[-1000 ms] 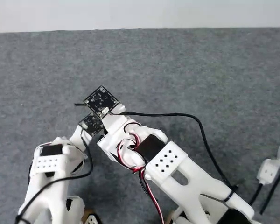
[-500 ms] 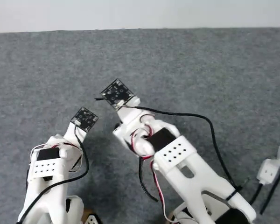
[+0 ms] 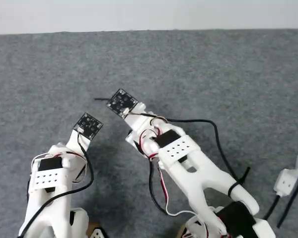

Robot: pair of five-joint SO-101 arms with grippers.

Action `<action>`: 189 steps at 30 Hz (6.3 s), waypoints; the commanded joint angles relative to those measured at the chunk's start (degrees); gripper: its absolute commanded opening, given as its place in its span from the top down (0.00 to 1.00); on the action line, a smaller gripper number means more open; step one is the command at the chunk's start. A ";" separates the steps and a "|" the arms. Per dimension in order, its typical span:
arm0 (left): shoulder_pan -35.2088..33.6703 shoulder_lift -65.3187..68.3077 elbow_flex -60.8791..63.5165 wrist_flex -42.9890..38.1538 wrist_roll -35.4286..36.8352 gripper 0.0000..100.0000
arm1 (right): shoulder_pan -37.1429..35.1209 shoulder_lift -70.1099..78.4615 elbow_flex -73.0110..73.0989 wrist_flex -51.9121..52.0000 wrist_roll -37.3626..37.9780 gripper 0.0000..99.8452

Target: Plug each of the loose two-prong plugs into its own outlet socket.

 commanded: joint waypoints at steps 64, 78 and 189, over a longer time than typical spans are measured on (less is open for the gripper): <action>-1.85 -1.32 -0.48 -1.23 0.53 0.96 | 29.58 9.54 -14.68 24.04 -9.41 0.92; -1.93 -1.32 -0.48 -1.85 0.53 0.96 | 27.56 8.57 -11.08 26.42 -7.30 0.98; 11.43 8.70 -6.46 0.44 -3.78 0.95 | -8.66 -17.89 -3.43 17.71 -19.25 0.99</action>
